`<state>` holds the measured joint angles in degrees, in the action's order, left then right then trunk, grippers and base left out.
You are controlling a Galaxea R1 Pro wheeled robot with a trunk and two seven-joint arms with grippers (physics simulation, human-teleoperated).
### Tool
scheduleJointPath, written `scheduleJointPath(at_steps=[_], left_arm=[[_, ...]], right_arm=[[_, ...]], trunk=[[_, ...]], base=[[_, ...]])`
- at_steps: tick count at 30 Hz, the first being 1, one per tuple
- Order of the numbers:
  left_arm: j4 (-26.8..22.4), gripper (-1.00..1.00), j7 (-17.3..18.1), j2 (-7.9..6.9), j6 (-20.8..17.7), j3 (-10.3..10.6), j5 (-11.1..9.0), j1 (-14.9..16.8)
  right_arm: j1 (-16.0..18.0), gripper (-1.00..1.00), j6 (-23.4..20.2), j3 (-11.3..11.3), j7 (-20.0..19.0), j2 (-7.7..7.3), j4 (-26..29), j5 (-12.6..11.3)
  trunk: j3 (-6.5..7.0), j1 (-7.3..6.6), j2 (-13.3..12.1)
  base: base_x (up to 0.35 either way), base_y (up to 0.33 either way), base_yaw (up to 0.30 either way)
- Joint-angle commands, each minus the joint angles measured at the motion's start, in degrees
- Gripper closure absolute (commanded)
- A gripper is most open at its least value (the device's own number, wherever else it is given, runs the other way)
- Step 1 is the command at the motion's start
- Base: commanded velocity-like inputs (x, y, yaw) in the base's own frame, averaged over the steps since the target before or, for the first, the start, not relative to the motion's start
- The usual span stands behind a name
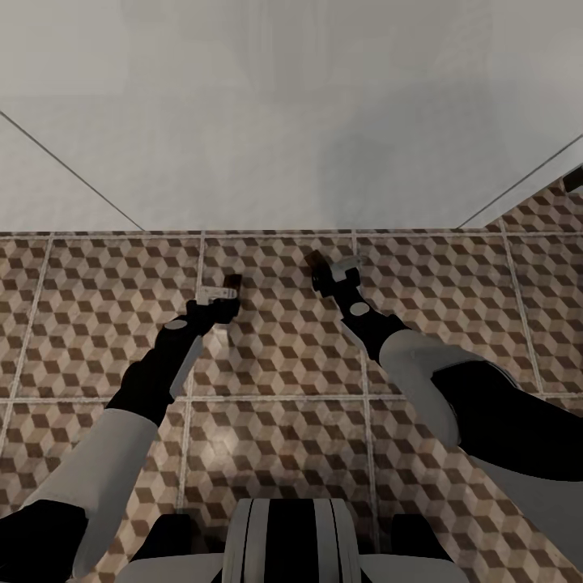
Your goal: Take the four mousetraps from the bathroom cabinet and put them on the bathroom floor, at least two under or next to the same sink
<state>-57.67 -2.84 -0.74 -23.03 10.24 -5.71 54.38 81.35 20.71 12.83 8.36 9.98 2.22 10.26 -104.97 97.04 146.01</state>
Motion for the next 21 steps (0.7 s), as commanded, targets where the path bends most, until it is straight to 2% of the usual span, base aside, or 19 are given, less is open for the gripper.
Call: scheduleJointPath(at_steps=[1,6,12,20,21], left_arm=[[-0.1,1.00,-0.2,-0.10,-0.3,0.1,-0.5,0.0],[2.1,1.00,-0.2,-0.77,-0.2,-0.1,-0.5,0.0],[5.0,1.00,-0.2,-0.92,0.0,-0.1,-0.5,0.0],[4.9,1.00,-0.2,-0.93,0.0,-0.1,-0.5,0.0],[3.8,1.00,-0.2,-1.10,0.1,-0.7,-0.5,0.0]], right_arm=[[0.0,1.00,0.1,0.2,0.5,0.02,-0.1,0.5],[0.0,1.00,2.3,0.2,-0.1,0.02,-0.3,0.6],[-0.3,1.00,3.8,0.2,-1.3,0.02,-1.0,0.6],[-1.8,1.00,4.1,0.2,-1.4,0.02,-1.0,0.7],[-2.0,1.00,4.1,0.3,-1.4,0.02,-1.0,0.7]], trunk=[[-0.03,-0.01,0.0],[-0.03,-0.01,0.0],[-0.03,-0.01,0.0],[-0.03,-0.01,0.0],[-0.03,-0.01,0.0]], base=[[0.000,0.000,0.000],[0.000,0.000,0.000],[0.000,0.000,0.000],[0.000,0.000,0.000],[0.000,0.000,0.000]])
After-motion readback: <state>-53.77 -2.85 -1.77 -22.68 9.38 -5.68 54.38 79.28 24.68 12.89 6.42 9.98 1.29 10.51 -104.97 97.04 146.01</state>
